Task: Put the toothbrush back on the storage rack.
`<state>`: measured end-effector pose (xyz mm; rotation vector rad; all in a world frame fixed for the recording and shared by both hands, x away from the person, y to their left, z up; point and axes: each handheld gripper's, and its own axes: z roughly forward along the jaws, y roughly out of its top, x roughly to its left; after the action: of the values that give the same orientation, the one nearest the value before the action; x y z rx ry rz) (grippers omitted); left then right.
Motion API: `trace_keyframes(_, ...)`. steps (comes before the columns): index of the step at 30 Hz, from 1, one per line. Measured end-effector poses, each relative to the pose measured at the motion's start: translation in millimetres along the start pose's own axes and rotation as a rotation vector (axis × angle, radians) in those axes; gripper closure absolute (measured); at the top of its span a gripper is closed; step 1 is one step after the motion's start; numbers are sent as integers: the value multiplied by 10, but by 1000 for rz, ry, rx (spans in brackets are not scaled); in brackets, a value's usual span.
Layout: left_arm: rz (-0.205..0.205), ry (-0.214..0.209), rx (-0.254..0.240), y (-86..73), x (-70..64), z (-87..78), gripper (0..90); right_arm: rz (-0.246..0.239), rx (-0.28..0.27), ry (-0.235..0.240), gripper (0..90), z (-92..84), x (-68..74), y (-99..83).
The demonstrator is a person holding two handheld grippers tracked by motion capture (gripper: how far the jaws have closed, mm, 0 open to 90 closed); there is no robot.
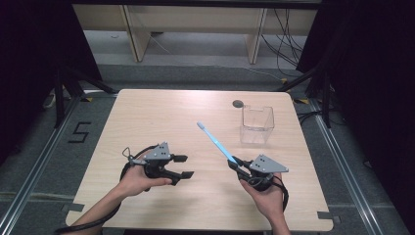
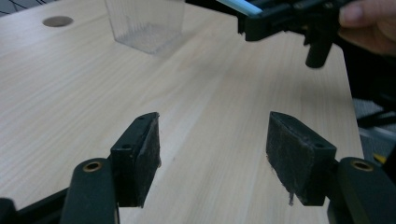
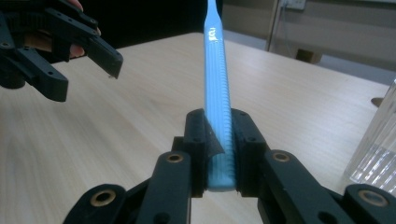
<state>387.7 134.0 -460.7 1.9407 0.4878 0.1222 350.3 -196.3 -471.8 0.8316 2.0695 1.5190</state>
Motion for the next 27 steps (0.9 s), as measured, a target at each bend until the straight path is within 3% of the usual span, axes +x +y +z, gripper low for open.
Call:
trace_keyframes(2, -37, 9, -43, 34, 28, 8, 337, 33, -10, 6, 788, 4, 31, 17)
trace_keyframes(4, -47, 18, -48, 52, 36, 6, 332, 5, -32, 5, 788, 20, 18, 31)
trace_keyframes(5, -56, 20, -67, 81, 56, 13, 331, 33, -13, -2, 787, 5, 53, 53)
trace_keyframes(6, -66, 22, -77, 101, 67, 21, 330, -8, -40, -8, 788, 20, 29, 60)
trace_keyframes(7, -71, 15, -82, 116, 78, 28, 327, -2, -33, -7, 787, 21, 42, 69)
trace_keyframes(11, -70, 23, -89, 171, 93, 61, 325, -13, -47, 12, 787, 57, 57, 75)
trace_keyframes(12, -68, 23, -93, 189, 97, 74, 325, 13, -36, 19, 787, 64, 80, 72)
trace_keyframes(13, -73, 13, -106, 201, 102, 91, 325, -20, -46, 1, 787, 71, 69, 70)
trace_keyframes(17, -78, 24, -111, 258, 102, 116, 325, -24, -46, 3, 787, 83, 88, 66)
trace_keyframes(18, -81, 25, -116, 272, 104, 124, 325, 4, -37, 13, 787, 84, 111, 65)
trace_keyframes(20, -83, 26, -122, 306, 107, 143, 325, 10, -41, 24, 787, 91, 119, 67)
trace_keyframes(21, -86, 25, -129, 324, 105, 156, 325, -10, -59, 21, 787, 99, 108, 68)
trace_keyframes(24, -85, 24, -133, 345, 109, 178, 325, 3, -43, 25, 787, 90, 127, 69)
trace_keyframes(25, -90, 18, -137, 348, 118, 194, 325, -22, -54, 10, 787, 93, 118, 69)
trace_keyframes(27, -98, 18, -142, 350, 121, 203, 326, -28, -60, 8, 787, 99, 114, 69)
